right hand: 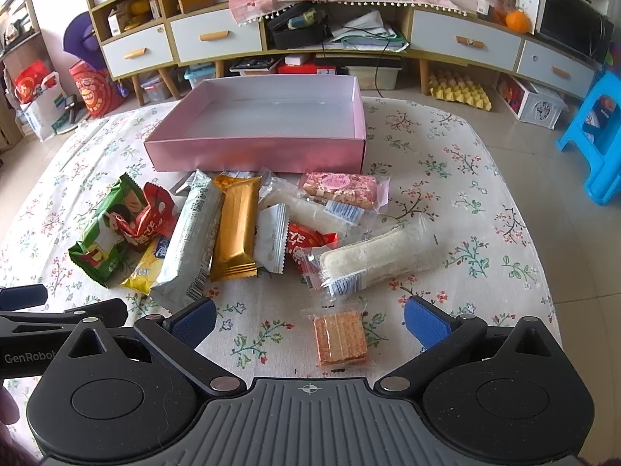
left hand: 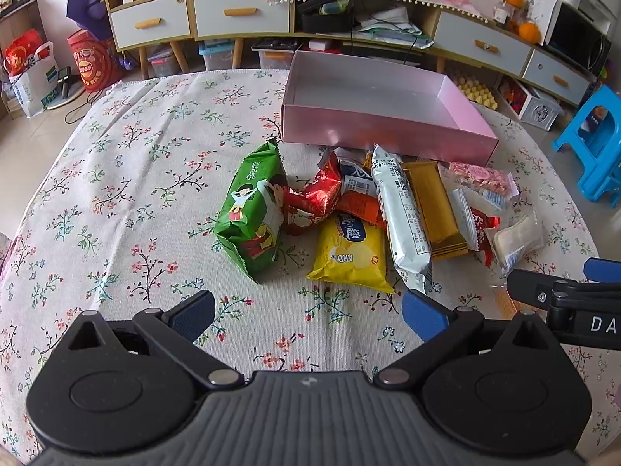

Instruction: Organize snacks

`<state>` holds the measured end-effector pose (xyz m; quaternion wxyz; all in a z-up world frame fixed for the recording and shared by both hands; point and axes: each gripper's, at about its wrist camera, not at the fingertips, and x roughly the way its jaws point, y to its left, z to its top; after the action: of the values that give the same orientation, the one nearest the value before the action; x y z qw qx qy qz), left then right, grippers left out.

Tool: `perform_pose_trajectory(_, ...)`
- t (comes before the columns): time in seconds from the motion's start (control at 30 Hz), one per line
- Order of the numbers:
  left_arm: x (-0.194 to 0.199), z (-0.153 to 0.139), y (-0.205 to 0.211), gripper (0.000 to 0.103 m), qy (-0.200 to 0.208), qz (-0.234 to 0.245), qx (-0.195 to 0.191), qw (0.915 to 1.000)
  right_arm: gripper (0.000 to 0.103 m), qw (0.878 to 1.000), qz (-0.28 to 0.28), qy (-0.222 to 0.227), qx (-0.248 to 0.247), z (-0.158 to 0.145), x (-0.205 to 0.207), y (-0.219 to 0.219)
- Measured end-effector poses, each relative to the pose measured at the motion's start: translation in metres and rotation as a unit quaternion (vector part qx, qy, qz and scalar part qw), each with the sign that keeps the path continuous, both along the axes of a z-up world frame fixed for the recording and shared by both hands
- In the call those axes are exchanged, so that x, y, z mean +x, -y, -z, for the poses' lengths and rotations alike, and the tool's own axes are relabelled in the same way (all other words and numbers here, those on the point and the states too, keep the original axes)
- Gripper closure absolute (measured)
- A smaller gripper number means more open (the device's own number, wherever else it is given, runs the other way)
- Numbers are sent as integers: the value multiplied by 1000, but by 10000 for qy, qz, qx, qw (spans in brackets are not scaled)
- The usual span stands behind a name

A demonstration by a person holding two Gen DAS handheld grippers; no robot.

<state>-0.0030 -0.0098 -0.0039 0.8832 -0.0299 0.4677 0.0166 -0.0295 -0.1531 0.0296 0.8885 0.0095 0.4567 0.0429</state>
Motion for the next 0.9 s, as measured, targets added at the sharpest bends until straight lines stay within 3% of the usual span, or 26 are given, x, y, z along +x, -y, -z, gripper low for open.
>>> perform_pose_trajectory(0.43, 2, 1, -1, 0, -10, 18, 49, 10000, 0, 10000, 5, 35, -23, 0, 0, 1)
perform_pose_trajectory(0.77, 3, -2, -5, 0, -3, 123, -36, 9999, 0, 9995, -188, -65, 248, -2, 6, -2)
perform_pose_trajectory(0.9, 5, -4, -4, 0, 9, 436, 109, 9990, 0, 9996, -198, -92, 172, -3, 13, -5)
